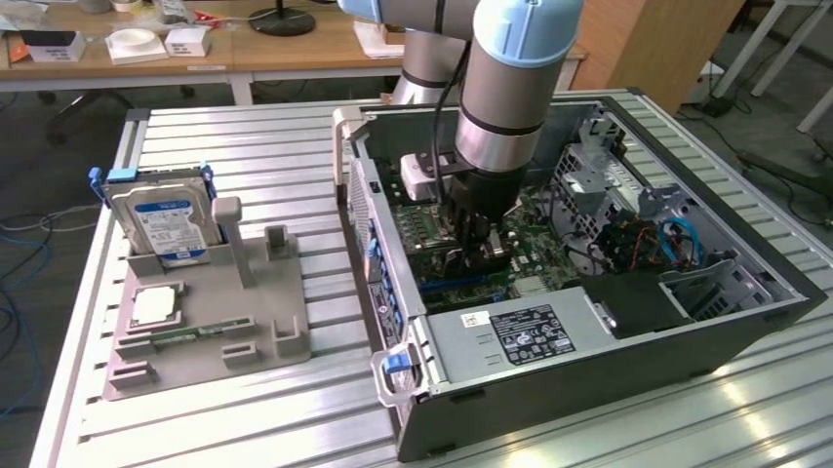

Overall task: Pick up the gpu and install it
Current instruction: 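Insert the gpu into the slot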

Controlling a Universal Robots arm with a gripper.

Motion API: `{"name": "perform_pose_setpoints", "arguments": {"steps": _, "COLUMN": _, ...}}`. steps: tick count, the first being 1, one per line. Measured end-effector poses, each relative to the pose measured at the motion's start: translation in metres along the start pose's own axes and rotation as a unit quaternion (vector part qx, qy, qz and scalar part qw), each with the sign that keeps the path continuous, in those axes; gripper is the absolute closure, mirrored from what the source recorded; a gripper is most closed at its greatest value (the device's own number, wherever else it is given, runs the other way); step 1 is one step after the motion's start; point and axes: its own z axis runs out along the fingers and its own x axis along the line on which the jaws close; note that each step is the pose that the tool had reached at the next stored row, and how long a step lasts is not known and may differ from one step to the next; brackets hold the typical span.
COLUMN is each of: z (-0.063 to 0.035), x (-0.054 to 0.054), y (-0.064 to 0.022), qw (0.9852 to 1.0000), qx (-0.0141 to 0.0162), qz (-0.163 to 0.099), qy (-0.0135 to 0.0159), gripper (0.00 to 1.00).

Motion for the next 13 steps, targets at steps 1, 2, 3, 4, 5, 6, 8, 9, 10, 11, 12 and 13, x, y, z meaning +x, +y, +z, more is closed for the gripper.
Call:
{"name": "perform_pose_setpoints", "arguments": {"steps": 1, "z": 0.0, "x": 0.0, "y": 0.0, "qw": 1.0, "qx": 0.0, "qz": 0.0, "qy": 0.0, "gripper": 0.73}}
{"name": "perform_pose_setpoints", "arguments": {"steps": 2, "z": 0.0001, "x": 0.0, "y": 0.0, "qw": 1.0, "qx": 0.0, "qz": 0.0, "qy": 0.0, "gripper": 0.73}}
{"name": "perform_pose_setpoints", "arguments": {"steps": 3, "z": 0.0001, "x": 0.0, "y": 0.0, "qw": 1.0, "qx": 0.0001, "qz": 0.0, "qy": -0.0001, "gripper": 0.73}}
{"name": "perform_pose_setpoints", "arguments": {"steps": 4, "z": 0.0002, "x": 0.0, "y": 0.0, "qw": 1.0, "qx": 0.0001, "qz": 0.0, "qy": -0.0001, "gripper": 0.73}}
{"name": "perform_pose_setpoints", "arguments": {"steps": 5, "z": 0.0001, "x": 0.0, "y": 0.0, "qw": 1.0, "qx": 0.0001, "qz": 0.0, "qy": -0.0001, "gripper": 0.73}}
{"name": "perform_pose_setpoints", "arguments": {"steps": 6, "z": 0.0002, "x": -0.0001, "y": 0.0001, "qw": 1.0, "qx": 0.0001, "qz": 0.0, "qy": -0.0001, "gripper": 0.73}}
{"name": "perform_pose_setpoints", "arguments": {"steps": 8, "z": 0.0002, "x": -0.0002, "y": 0.0004, "qw": 1.0, "qx": 0.0001, "qz": 0.0, "qy": -0.0002, "gripper": 0.73}}
{"name": "perform_pose_setpoints", "arguments": {"steps": 9, "z": 0.0003, "x": -0.0004, "y": 0.0006, "qw": 1.0, "qx": 0.0002, "qz": 0.0, "qy": -0.0003, "gripper": 0.73}}
{"name": "perform_pose_setpoints", "arguments": {"steps": 10, "z": 0.0002, "x": -0.0006, "y": 0.0007, "qw": 1.0, "qx": 0.0001, "qz": 0.0, "qy": -0.0002, "gripper": 0.73}}
{"name": "perform_pose_setpoints", "arguments": {"steps": 11, "z": 0.0002, "x": -0.0005, "y": 0.0007, "qw": 1.0, "qx": 0.0001, "qz": 0.0, "qy": -0.0002, "gripper": 0.73}}
{"name": "perform_pose_setpoints", "arguments": {"steps": 12, "z": 0.0002, "x": -0.0005, "y": 0.0007, "qw": 1.0, "qx": 0.0001, "qz": 0.0, "qy": -0.0002, "gripper": 0.73}}
{"name": "perform_pose_setpoints", "arguments": {"steps": 13, "z": 0.0002, "x": -0.0005, "y": 0.0007, "qw": 1.0, "qx": 0.0001, "qz": 0.0, "qy": -0.0002, "gripper": 0.73}}
